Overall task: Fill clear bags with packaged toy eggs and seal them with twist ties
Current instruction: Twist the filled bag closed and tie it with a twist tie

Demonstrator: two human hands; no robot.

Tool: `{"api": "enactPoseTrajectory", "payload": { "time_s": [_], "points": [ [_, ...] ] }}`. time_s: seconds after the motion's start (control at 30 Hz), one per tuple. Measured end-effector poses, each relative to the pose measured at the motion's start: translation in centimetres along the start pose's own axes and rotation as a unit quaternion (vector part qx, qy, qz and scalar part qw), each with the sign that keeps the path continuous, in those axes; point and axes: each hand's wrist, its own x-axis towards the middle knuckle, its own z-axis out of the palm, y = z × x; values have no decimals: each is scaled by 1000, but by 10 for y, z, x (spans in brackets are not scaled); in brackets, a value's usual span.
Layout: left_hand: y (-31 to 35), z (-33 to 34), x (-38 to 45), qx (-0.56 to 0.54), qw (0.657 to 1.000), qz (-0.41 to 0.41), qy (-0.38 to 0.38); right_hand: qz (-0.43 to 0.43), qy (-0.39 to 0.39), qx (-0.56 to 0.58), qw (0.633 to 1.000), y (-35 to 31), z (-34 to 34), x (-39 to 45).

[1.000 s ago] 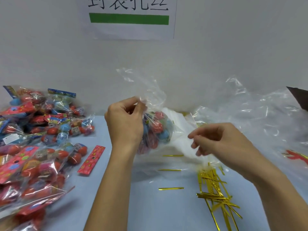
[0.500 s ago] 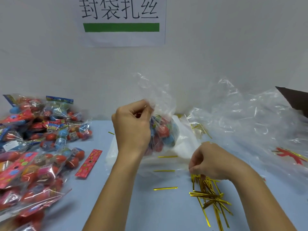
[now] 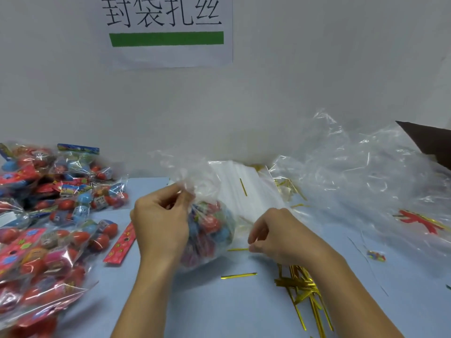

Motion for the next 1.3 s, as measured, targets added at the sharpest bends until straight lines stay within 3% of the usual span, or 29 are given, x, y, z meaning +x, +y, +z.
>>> {"api": "enactPoseTrajectory", "payload": {
  "time_s": [0.2, 0.37, 0.6, 0.67, 0.83, 1.03, 1.17, 1.3],
  "points": [
    [-6, -16, 11, -12, 1000, 2, -5, 4, 17, -46, 999, -8, 19, 6],
    [-12, -21, 13, 6, 1000, -10, -12, 8, -27, -75, 997, -11, 17, 3],
    [-12, -21, 10, 20, 999, -22, -25, 25, -17, -11, 999, -1, -21, -11],
    [-12, -18, 9, 25, 999, -15, -40, 31, 14, 27, 999, 3, -31, -13],
    [-16, -1, 2, -11, 993, -4, -120, -29, 226, 161, 960, -15, -20, -4],
    [-9, 17, -8, 0, 987, 52, -153, -66, 224, 228, 945, -37, 10, 2],
    [-9, 13, -6, -24, 981, 13, -190, -80, 167, 280, 942, -38, 8, -1],
    [-8, 12, -7, -22, 978, -1, -207, -94, 209, 242, 943, -41, 16, 1]
  ]
}}
